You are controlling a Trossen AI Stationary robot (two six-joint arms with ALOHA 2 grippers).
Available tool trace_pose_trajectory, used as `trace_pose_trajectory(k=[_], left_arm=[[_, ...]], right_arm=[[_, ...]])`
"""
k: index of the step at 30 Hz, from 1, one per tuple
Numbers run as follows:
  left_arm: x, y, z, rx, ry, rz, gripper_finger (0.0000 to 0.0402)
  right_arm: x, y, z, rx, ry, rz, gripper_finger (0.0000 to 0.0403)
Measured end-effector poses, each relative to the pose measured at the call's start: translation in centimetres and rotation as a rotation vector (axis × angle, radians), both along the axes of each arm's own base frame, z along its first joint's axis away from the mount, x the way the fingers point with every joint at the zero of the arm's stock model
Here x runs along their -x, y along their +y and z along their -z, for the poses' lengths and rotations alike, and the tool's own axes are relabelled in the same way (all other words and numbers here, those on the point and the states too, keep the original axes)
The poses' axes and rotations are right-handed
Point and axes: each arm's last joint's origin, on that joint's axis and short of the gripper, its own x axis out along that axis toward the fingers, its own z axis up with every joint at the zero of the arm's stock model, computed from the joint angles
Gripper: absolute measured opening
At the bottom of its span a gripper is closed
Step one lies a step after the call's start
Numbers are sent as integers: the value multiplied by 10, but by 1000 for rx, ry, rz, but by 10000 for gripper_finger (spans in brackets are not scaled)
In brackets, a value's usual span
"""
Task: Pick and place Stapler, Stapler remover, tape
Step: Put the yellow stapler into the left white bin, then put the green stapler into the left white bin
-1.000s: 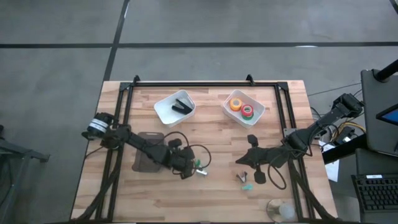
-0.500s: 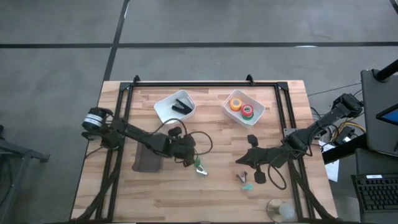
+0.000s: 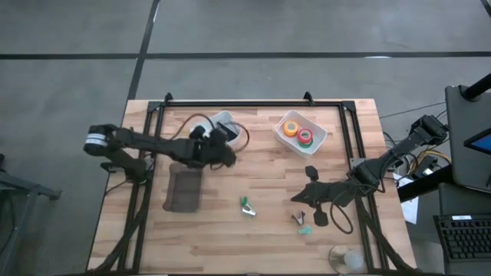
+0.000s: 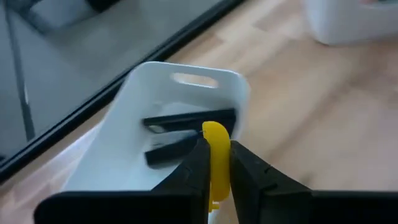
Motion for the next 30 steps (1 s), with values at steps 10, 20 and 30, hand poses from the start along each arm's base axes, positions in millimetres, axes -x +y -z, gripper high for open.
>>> trace_pose_trajectory(k=[10, 20, 30], left_arm=[[7, 64, 20, 177, 4, -175, 69], [6, 85, 36, 239, 51, -193, 38], [-8, 68, 33, 347, -1, 14, 34]], right_arm=[[0, 0, 0, 2, -1, -2, 8], [1, -1, 4, 10, 10, -1, 8], [1, -1, 7, 13, 12, 6, 8]])
